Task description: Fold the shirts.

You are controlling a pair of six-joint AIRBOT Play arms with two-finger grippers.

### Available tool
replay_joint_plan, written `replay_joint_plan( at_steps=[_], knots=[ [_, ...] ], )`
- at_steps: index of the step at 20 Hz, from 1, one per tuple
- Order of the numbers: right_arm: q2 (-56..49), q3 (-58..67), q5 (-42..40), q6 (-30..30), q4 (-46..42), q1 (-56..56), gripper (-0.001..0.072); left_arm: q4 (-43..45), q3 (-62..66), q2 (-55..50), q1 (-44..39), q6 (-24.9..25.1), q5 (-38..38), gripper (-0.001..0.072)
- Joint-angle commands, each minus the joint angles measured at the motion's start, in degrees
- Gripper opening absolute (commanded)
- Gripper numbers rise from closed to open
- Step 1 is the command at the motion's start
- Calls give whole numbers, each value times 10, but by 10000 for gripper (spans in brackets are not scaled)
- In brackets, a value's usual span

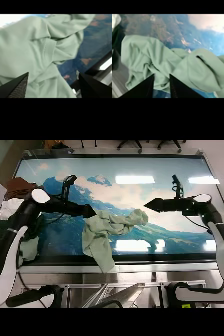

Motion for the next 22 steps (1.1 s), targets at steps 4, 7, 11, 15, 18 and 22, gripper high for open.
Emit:
replay_joint_plan(
  at_steps=[4, 7, 11, 15, 18, 22],
  knots=[
    [-16, -7, 77, 21, -39, -42, 404, 0, 60, -108, 93, -37, -189, 668],
    [5, -54, 69, 41, -73, -10, 404, 0, -69, -62, 92, -32, -159, 668],
    [-2, -136, 3, 39, -73, 60, 522, 0, -247, 0, 72, -19, -86, 668],
    [-36, -139, -85, 36, -62, 132, 508, 0, -315, 10, 24, -16, 20, 668],
    [-59, -138, -144, 5, -9, 156, 497, 0, -304, -9, 9, -17, 71, 667],
    [-69, -136, -189, -40, 52, 158, 346, 1, -256, -43, 28, -16, 39, 467]
  ],
)
